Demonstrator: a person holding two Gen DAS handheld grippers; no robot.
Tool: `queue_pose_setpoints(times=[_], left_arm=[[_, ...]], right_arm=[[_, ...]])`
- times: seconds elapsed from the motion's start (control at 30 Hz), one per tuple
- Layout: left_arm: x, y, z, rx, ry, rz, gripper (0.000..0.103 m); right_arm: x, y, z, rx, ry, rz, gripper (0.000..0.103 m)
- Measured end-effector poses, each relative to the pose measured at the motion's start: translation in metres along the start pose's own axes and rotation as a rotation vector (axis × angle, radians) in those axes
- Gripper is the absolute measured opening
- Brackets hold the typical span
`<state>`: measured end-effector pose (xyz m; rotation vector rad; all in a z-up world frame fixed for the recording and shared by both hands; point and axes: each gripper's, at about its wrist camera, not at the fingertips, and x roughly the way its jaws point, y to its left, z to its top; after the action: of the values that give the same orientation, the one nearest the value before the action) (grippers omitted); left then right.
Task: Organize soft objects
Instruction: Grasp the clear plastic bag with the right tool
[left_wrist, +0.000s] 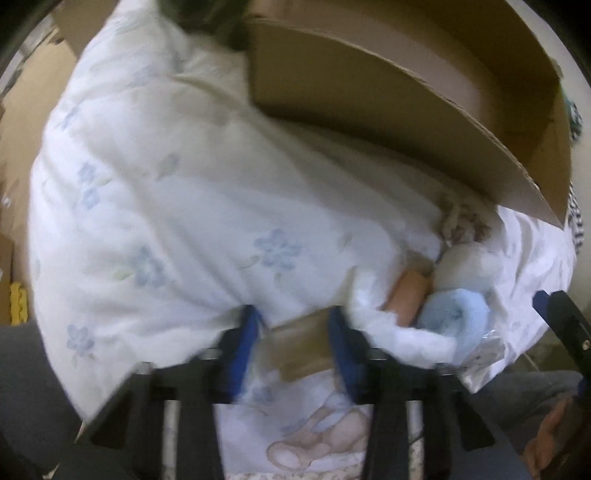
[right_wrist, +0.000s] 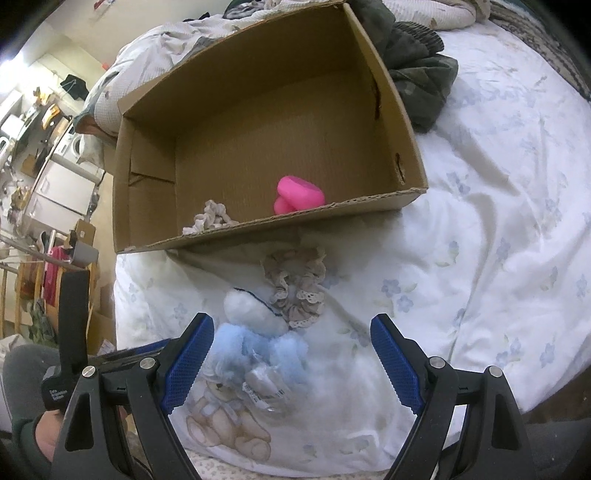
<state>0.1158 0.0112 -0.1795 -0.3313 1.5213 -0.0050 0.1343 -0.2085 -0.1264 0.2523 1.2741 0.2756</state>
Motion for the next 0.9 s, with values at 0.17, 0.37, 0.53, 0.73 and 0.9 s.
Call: queue_pose_setpoints(times=[0.17, 0.37, 0.53, 0.73, 0.9], left_arm=[[-0.011, -0.008, -0.004, 0.022, -0.021, -0.069, 0.010], [-0.045, -0.003, -0.011, 0.023, -0.113, -0.056, 0.010], [-0.068, 0.008, -0.006, 0.013, -0.215, -0.018, 0.010], [-0.071, 0.013, -0.006, 0.023, -0.212, -0.014, 0.010], [-0.068, 0.009, -0.007, 0.028, -0.211, -0.012, 0.010]], right_arm=[[0.004, 0.000, -0.001, -0.003, 0.012, -0.008, 0.092], [0.013, -0.009, -0.008, 0.031, 0.086, 0.037, 0.092], [0.034, -0.014, -0.017, 0.048, 0.188, 0.049, 0.086], [0.038, -0.009, -0.025, 0.011, 0.233, 0.046, 0.036], [0.018, -0.003, -0.025, -0.030, 0.187, 0.079, 0.004]])
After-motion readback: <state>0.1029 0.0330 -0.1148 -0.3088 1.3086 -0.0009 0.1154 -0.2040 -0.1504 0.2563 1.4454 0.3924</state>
